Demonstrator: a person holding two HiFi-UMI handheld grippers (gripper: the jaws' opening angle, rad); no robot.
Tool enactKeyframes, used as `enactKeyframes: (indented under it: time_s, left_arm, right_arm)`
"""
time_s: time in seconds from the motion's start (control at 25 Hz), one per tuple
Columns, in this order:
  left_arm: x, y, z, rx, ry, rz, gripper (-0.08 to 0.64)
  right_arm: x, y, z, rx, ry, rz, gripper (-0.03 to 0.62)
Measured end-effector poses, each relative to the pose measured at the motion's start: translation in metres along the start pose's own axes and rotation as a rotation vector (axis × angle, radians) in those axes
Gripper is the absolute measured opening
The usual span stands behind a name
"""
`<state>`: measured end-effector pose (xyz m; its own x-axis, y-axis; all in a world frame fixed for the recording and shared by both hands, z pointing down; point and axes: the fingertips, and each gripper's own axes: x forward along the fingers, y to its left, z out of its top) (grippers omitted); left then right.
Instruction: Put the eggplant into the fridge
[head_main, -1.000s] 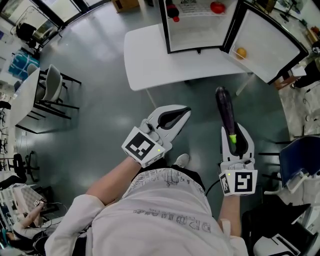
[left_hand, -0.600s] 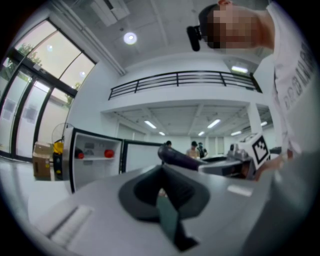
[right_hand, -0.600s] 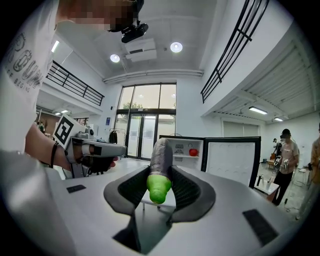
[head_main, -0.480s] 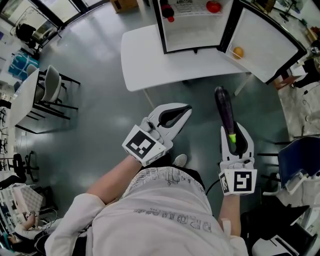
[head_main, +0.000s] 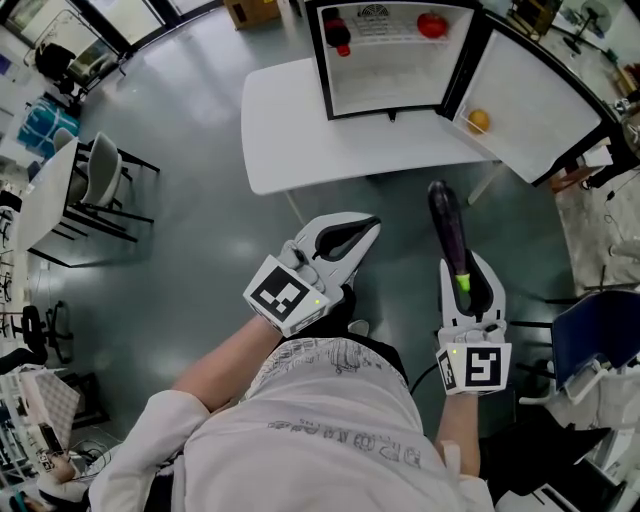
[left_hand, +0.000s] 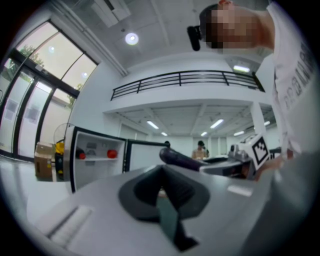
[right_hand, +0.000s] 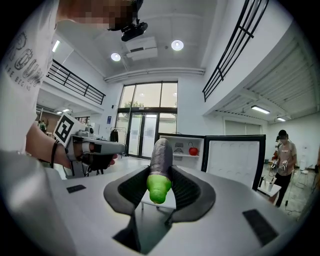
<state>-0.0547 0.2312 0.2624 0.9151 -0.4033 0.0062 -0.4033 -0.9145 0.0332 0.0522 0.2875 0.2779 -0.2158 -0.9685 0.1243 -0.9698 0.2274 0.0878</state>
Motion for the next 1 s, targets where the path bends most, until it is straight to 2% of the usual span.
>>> enactKeyframes:
  time_s: [1.0]
  left_arm:
    - [0.067,0.116,-0.028,-0.06,0.034,0.025,0.008]
  right_arm:
    - [0.123,-0.047,-0.013,0.012,0.052,0.017,0.13]
